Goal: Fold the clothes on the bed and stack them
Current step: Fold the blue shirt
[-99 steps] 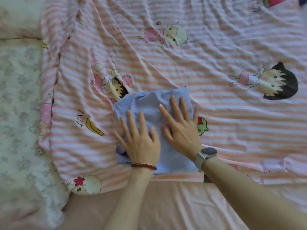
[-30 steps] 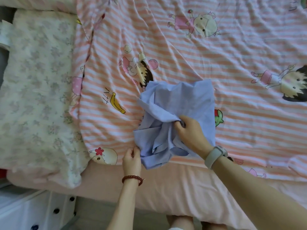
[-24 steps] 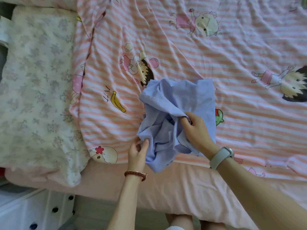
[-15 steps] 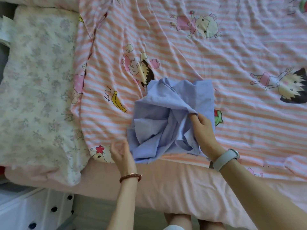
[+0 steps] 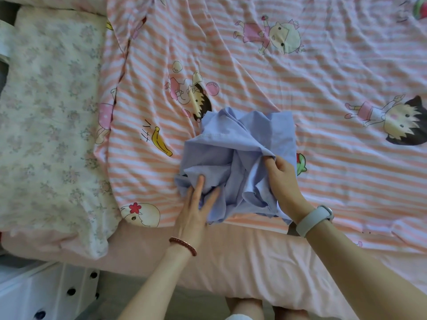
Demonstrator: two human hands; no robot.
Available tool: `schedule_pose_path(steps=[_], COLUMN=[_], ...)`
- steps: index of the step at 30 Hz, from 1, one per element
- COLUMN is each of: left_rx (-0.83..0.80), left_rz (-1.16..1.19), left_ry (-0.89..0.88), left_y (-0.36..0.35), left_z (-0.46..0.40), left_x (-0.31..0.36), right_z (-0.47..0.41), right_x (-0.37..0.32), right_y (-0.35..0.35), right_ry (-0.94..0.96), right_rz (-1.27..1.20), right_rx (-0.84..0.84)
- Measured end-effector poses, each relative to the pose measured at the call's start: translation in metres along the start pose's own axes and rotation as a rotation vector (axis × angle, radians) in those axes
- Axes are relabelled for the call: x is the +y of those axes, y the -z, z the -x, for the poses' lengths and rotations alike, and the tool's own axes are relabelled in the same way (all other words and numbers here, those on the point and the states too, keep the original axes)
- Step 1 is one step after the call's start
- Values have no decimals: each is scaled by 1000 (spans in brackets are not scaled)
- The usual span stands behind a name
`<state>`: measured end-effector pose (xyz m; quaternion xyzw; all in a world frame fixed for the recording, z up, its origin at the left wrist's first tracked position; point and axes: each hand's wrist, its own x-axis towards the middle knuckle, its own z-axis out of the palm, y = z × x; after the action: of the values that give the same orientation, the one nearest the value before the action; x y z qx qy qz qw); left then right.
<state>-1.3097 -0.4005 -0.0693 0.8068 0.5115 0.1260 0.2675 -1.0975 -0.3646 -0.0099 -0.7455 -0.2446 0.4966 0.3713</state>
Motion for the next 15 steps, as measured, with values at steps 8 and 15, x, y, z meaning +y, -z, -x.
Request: schedule_pose_path(steps=[8,15], left_rx=[289,327], left_rz=[650,1305], left_ry=[590,898], left_y=[60,48], left_z=[-9,-22], left_x=[-3,15], right_z=[0,2], right_x=[1,-1], right_y=[5,3], right_ry=[36,57], right_rz=[62,6], right_rx=[-14,-14])
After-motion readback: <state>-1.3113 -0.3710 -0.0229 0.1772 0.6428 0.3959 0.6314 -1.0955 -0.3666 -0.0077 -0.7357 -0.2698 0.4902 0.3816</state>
